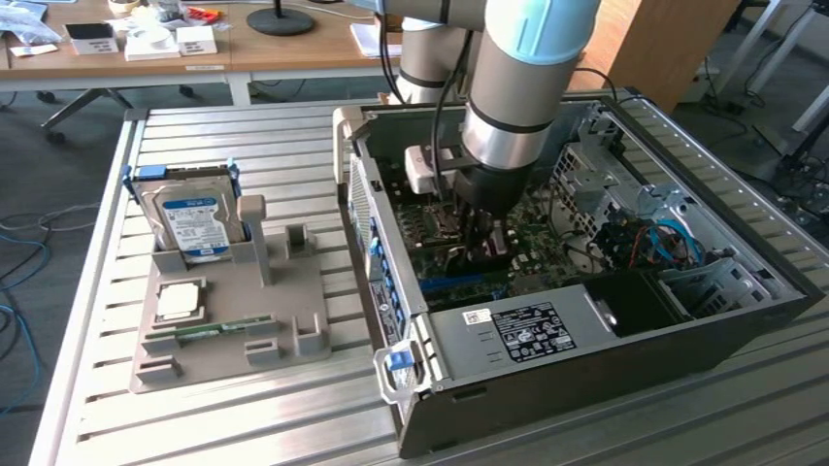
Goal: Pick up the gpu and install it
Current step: 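Insert the gpu into the slot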
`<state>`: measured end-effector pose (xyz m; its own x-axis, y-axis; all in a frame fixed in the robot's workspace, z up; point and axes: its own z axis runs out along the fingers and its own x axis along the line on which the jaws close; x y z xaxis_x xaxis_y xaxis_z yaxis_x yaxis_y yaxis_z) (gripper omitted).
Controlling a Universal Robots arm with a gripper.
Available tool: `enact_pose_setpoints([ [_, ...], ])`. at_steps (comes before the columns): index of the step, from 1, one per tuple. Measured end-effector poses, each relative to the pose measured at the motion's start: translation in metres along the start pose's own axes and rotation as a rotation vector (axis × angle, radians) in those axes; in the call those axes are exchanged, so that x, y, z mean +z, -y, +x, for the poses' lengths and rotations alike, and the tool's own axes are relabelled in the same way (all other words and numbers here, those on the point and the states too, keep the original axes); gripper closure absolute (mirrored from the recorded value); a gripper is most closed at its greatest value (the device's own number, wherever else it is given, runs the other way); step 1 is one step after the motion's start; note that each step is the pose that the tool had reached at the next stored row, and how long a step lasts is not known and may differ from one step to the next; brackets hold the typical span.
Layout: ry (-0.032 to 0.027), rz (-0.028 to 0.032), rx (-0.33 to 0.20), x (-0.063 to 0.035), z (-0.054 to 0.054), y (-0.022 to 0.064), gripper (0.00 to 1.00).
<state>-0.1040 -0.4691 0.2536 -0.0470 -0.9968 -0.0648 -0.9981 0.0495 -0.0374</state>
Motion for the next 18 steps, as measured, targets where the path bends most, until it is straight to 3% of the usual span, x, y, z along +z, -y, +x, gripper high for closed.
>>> enact_pose_setpoints([
  [18, 0.0005, -0.0005, 0.0, 0.0075, 0.0007, -0.0019, 0.73],
])
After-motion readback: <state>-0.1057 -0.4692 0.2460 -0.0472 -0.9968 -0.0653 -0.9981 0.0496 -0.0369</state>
